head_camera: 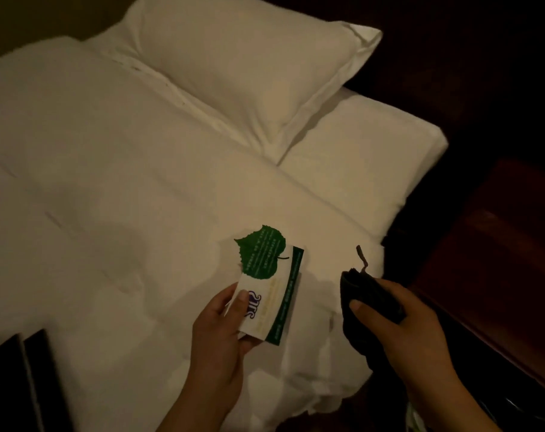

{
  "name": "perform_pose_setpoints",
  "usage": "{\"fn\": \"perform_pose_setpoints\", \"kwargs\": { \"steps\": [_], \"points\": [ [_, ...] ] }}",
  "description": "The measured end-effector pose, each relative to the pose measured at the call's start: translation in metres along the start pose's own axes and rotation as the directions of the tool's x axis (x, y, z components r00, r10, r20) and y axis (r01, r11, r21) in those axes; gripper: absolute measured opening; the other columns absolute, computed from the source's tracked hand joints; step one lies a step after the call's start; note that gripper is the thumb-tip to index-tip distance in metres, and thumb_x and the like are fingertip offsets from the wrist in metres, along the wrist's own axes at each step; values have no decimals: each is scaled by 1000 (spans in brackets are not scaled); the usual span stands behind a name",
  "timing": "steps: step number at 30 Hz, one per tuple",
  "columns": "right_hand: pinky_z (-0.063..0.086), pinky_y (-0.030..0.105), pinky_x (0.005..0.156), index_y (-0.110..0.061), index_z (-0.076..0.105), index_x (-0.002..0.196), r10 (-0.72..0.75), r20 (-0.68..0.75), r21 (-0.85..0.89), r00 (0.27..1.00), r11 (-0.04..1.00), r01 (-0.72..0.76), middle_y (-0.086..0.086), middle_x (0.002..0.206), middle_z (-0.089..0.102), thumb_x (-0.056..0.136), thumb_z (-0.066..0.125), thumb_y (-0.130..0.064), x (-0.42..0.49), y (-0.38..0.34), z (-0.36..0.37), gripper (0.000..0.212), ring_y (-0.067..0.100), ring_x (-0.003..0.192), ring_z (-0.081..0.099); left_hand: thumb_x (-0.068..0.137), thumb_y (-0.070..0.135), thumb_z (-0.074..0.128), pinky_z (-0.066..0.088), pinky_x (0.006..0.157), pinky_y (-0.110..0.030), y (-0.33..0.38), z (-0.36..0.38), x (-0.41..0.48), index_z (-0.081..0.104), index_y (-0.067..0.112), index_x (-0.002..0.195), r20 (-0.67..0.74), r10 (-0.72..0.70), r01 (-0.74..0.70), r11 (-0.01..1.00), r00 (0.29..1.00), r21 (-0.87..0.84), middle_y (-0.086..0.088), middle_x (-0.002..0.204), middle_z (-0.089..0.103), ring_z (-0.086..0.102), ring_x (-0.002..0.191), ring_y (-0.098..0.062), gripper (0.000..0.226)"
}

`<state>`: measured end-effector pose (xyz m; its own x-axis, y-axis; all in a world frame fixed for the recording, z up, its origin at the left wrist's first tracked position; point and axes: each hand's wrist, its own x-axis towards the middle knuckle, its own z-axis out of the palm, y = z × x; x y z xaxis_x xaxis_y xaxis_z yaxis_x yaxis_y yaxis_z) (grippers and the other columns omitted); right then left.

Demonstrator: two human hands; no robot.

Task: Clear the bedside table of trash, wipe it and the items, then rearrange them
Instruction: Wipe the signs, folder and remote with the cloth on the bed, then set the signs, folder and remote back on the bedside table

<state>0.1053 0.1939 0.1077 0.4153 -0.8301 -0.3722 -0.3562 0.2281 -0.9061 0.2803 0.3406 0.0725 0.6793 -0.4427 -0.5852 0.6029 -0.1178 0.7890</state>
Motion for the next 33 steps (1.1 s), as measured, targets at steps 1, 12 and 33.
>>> {"fn": "perform_pose_setpoints", "kwargs": {
  "steps": [1, 12, 33],
  "points": [
    [57, 26, 60, -52, 70, 90, 7, -25, 3, 1000, 1000, -7, -21, 86, 73, 80, 79, -21, -1, 4, -20, 33, 5, 71, 72, 73, 35, 73, 59, 66, -38, -6, 17, -5, 71, 19, 113, 28, -3, 2, 1000, 1000, 20, -10, 103, 78, 76, 89, -24, 44],
    [52, 26, 67, -61, 65, 84, 124, -280, 91, 952, 991, -102, -29, 88, 68, 82, 76, -28, -31, 46, -238, 35, -4, 77, 67, 79, 32, 70, 60, 65, -38, -72, 219, -63, 77, 25, 101, 321, -42, -29, 977, 946, 211, -8, 103, 77, 75, 93, -25, 24],
    [57, 52, 83, -37, 72, 101, 243, -720, 187, 651, 970, -155, -4, 92, 73, 81, 77, -13, -57, 127, -408, 32, 16, 86, 70, 75, 34, 71, 60, 67, -37, -147, 420, -67, 74, 27, 106, 599, -208, -99, 893, 774, 439, -7, 105, 77, 75, 96, -24, 32]
  ]
}}
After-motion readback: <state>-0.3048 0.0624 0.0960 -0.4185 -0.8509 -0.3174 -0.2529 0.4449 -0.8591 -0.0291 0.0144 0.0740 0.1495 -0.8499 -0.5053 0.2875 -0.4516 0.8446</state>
